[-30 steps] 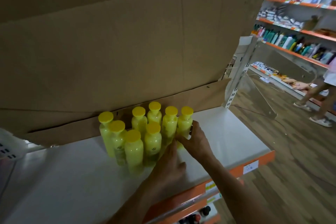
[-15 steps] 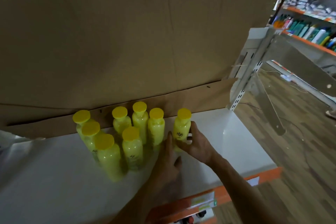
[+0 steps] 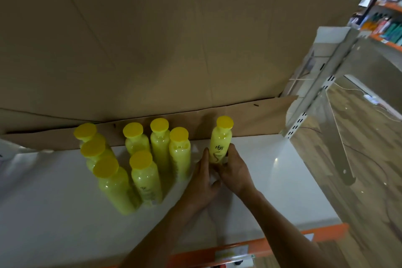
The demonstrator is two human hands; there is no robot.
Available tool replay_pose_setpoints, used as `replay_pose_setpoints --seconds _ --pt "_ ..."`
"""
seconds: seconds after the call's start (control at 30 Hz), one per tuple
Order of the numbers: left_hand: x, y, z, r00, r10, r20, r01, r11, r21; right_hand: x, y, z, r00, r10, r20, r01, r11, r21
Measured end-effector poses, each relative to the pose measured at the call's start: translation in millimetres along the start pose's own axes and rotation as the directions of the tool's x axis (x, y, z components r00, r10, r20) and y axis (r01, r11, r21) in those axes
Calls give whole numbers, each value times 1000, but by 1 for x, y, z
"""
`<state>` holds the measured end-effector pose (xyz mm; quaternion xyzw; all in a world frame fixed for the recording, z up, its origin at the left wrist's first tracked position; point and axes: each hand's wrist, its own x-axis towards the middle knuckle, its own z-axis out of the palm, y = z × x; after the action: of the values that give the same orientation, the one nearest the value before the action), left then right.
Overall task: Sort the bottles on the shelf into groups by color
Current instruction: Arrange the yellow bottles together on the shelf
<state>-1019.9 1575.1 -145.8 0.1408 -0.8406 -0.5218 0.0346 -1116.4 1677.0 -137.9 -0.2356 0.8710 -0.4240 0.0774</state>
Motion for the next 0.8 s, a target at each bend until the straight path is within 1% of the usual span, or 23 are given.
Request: replay_pose_setpoints --seconds 0.13,0.27,0.4,0.5,0.57,0.6,0.67,0.73,0.8 --pt "20 -3 1 998 -59 -38 58 998 -16 15 4 4 1000 24 13 -24 1000 13" --pt "29 -4 1 996 -79 -40 77 996 -38 26 12 10 999 32 41 -31 999 -24" --pt "23 -6 0 998 -57 -4 57 997 -52 29 19 18 999 -5 46 6 999 -34" --pt "5 -1 -1 999 -13 31 15 998 -65 27 18 20 1000 -8 25 10 999 -44" --pt "-11 -1 -3 1000 0 18 2 996 -90 23 17 18 1000 -4 2 4 1000 -27" --pt "-21 -3 -5 1000 -14 -17 12 996 -85 20 15 17 1000 -12 -10 12 1000 -20" --pt "-40 -8 -10 986 -47 -161 45 999 -20 17 12 15 1000 -13 -19 13 1000 -11" --pt "-55 -9 -13 947 -65 -314 82 996 42 17 7 16 1000 21 -12 -21 1000 -7" --pt "-62 -7 -13 914 -100 -393 127 991 44 19 5 19 998 64 -21 -64 998 -23"
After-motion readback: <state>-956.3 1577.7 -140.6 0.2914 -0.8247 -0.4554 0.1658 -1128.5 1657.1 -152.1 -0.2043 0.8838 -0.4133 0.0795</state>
